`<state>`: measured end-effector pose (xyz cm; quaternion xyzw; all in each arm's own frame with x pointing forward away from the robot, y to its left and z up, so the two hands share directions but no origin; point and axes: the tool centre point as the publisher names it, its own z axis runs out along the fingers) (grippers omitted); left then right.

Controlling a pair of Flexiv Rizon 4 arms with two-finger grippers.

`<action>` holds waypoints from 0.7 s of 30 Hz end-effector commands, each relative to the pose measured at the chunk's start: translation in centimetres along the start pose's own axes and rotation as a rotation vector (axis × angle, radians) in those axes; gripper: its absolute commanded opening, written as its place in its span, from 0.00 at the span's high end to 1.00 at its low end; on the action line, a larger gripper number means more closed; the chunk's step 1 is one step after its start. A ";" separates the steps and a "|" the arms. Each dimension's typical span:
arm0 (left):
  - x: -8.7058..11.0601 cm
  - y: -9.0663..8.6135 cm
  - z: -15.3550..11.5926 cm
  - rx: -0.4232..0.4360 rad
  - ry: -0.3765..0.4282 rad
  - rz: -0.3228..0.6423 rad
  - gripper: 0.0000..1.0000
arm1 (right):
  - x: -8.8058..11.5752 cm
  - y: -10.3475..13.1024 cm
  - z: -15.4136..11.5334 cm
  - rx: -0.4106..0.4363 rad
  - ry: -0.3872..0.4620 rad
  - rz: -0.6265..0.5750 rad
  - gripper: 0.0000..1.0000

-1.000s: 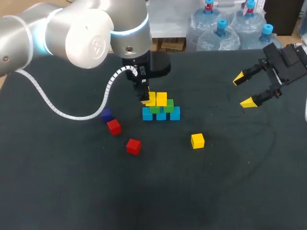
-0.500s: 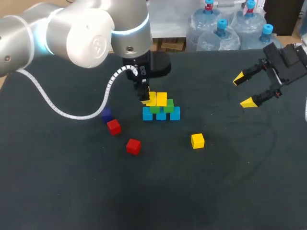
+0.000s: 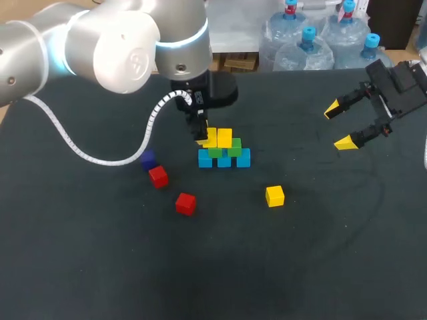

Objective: Place the blue cubes, place green cubes on the blue cubes, place the yellow cubes on the green cubes, then place the red cubes on the yellow cubes, and place purple cube on the red cubes.

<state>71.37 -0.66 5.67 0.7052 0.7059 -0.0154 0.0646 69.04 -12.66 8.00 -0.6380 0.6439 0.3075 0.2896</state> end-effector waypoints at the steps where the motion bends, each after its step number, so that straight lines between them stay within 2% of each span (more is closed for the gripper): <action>1: -0.1 0.3 0.1 0.007 0.005 0.003 0.55 | 0.0 -0.1 0.1 0.000 -0.001 -0.001 0.00; 4: -0.1 0.3 0.1 0.007 0.006 0.003 0.47 | 0.0 -0.1 0.1 0.000 -0.001 -0.001 0.00; 8: -0.1 0.3 0.1 0.008 0.007 0.004 0.43 | 0.0 -0.1 0.1 0.000 -0.001 -0.001 0.00; 9: -0.2 0.3 0.1 0.009 0.008 0.004 0.36 | 0.0 -0.1 0.1 0.000 -0.001 -0.001 0.00; 13: -0.2 0.3 -0.1 0.007 0.008 0.006 0.32 | 0.0 -0.1 0.1 0.000 -0.001 -0.001 0.00; 14: -0.3 0.3 -0.3 0.006 0.007 0.006 0.27 | 0.0 -0.1 0.1 0.000 -0.001 -0.001 0.00; 15: -0.3 0.3 -0.4 0.005 0.007 0.006 0.16 | 0.0 -0.1 0.1 0.000 -0.001 -0.001 0.00; 19: -0.4 0.1 -1.2 -0.010 -0.001 0.017 0.13 | 0.0 -0.1 0.1 0.000 -0.001 -0.001 0.00; 21: -0.5 0.0 -1.9 -0.024 -0.008 0.028 0.16 | 0.0 -0.1 0.1 0.000 -0.001 -0.001 0.00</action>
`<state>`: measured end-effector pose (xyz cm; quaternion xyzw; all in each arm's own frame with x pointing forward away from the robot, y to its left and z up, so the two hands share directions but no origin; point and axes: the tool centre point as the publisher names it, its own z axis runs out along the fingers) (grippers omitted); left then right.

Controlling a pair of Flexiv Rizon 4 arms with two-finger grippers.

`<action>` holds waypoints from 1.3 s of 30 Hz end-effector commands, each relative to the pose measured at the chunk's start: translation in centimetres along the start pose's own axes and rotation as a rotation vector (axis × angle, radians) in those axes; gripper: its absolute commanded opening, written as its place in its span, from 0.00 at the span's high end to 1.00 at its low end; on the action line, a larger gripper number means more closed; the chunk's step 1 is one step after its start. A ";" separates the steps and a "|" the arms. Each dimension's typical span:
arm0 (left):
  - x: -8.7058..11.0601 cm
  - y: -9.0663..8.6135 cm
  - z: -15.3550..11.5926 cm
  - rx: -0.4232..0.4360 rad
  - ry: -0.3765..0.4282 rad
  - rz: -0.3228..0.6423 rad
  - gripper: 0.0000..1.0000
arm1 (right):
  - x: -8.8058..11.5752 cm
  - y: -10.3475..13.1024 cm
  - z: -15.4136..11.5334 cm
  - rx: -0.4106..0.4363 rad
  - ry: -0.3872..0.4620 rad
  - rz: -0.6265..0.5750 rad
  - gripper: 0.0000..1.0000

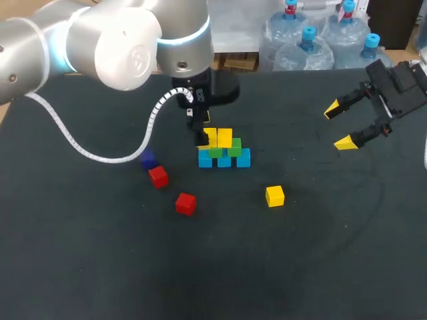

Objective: Place the blue cubes, place green cubes on the blue cubes, place the yellow cubes on the green cubes, then place the red cubes on the yellow cubes, and place purple cube on the red cubes.

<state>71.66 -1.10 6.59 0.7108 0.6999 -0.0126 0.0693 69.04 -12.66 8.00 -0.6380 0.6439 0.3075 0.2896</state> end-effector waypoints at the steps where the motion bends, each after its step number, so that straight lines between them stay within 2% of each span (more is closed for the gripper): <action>1: 0.0 -0.3 -1.5 -0.021 -0.015 0.014 0.18 | 0.0 -0.1 0.1 0.000 -0.001 -0.001 0.00; 5: 0.1 -0.4 -3.2 -0.049 -0.027 0.020 0.33 | 0.0 -0.1 0.1 0.000 -0.001 -0.001 0.00; 7: 0.2 -0.4 -4.0 -0.069 -0.032 0.028 0.53 | 0.0 -0.1 0.1 0.000 -0.001 -0.001 0.00; 8: 0.3 -0.4 -4.5 -0.079 -0.033 0.031 0.58 | 0.0 -0.1 0.1 0.000 -0.001 -0.001 0.00; 9: 0.5 -0.4 -4.8 -0.090 -0.032 0.033 0.72 | 0.0 -0.1 0.1 0.000 -0.001 -0.001 0.00; 10: 0.6 -0.4 -5.1 -0.098 -0.034 0.034 0.92 | 0.0 -0.1 0.1 0.000 -0.001 -0.001 0.00; 11: 0.8 -0.4 -5.3 -0.104 -0.036 0.035 1.00 | 0.0 -0.1 0.1 0.000 -0.001 -0.001 0.00; 16: 1.8 -0.6 -5.3 -0.106 -0.022 0.046 1.00 | 0.0 -0.1 0.1 0.000 -0.001 -0.001 0.00; 27: 4.2 -0.4 -2.6 -0.042 0.014 0.017 1.00 | 0.0 -0.1 0.1 0.000 -0.001 -0.001 0.00; 39: 4.1 -0.1 -0.5 -0.005 0.000 0.009 1.00 | 0.0 -0.1 0.1 0.000 -0.001 -0.001 0.00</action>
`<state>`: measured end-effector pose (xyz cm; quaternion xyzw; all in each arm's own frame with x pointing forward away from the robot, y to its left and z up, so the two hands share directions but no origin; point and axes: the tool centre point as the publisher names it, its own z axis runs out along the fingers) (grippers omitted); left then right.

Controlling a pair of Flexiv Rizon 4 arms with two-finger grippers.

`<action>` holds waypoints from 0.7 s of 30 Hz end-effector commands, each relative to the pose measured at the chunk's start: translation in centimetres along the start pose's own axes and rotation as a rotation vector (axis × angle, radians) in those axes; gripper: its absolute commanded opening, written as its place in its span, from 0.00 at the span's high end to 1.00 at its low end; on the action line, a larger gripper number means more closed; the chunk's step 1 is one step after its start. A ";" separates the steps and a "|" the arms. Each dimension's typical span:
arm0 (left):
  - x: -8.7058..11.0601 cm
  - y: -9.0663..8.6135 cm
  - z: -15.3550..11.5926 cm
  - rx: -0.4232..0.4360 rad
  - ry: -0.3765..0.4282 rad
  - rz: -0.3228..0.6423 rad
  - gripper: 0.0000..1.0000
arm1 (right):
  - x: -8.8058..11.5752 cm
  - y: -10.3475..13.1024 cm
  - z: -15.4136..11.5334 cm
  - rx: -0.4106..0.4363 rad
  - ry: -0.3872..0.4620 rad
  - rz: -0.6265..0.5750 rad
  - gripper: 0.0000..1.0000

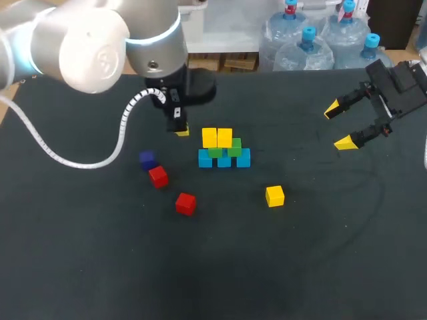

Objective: Place the blue cubes, place green cubes on the blue cubes, place the yellow cubes on the green cubes, then place the red cubes on the yellow cubes, and place purple cube on the red cubes.

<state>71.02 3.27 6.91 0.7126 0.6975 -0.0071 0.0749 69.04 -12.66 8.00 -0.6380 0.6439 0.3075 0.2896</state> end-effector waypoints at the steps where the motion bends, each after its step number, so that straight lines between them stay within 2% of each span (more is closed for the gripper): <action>1: -0.2 0.5 0.4 0.012 -0.001 0.003 1.00 | 0.0 -0.1 0.1 0.000 -0.001 -0.001 0.00; 21: -2.1 0.5 0.8 0.024 -0.019 0.034 1.00 | 0.0 -0.1 0.1 0.000 -0.001 -0.001 0.00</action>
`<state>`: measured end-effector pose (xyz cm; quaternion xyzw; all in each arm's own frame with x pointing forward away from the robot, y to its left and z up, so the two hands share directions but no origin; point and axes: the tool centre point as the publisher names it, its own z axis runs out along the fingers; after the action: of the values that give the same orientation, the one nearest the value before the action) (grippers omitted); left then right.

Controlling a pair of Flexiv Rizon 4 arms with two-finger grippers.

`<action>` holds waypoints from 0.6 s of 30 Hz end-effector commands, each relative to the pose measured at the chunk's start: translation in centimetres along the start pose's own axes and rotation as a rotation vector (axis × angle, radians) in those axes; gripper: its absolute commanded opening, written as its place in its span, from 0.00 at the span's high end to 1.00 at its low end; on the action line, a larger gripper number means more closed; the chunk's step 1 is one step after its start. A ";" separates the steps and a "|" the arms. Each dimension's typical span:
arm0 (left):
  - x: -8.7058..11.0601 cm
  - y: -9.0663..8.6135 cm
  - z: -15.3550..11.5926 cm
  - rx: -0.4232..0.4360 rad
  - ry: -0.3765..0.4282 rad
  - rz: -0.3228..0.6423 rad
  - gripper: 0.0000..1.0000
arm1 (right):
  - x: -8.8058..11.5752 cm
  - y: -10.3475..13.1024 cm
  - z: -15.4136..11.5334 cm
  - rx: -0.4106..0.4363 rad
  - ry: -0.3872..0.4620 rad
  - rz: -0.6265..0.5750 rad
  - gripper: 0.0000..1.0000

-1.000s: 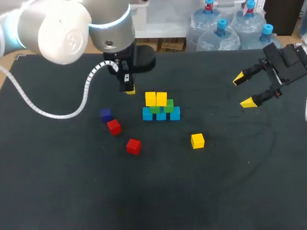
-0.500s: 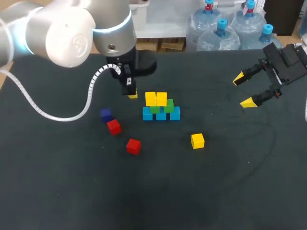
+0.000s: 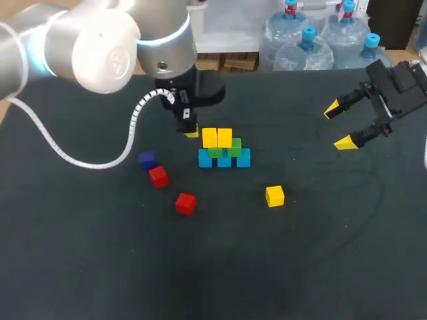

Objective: Place the blue cubes, place green cubes on the blue cubes, place the yellow cubes on the green cubes, then place the red cubes on the yellow cubes, and place purple cube on the red cubes.

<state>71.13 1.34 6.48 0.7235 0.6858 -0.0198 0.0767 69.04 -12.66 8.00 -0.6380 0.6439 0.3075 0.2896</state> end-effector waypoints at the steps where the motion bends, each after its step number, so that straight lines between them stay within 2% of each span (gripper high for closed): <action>1: -0.3 0.5 0.1 0.007 0.003 0.005 1.00 | 0.0 -0.1 0.1 0.000 -0.001 -0.001 0.00; 18: -0.9 0.6 0.0 0.003 0.004 0.018 1.00 | 0.0 -0.1 0.1 0.000 -0.001 -0.001 0.00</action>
<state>71.43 0.54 6.64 0.7286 0.6804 -0.0179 0.0773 69.04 -12.66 8.00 -0.6380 0.6439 0.3074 0.2896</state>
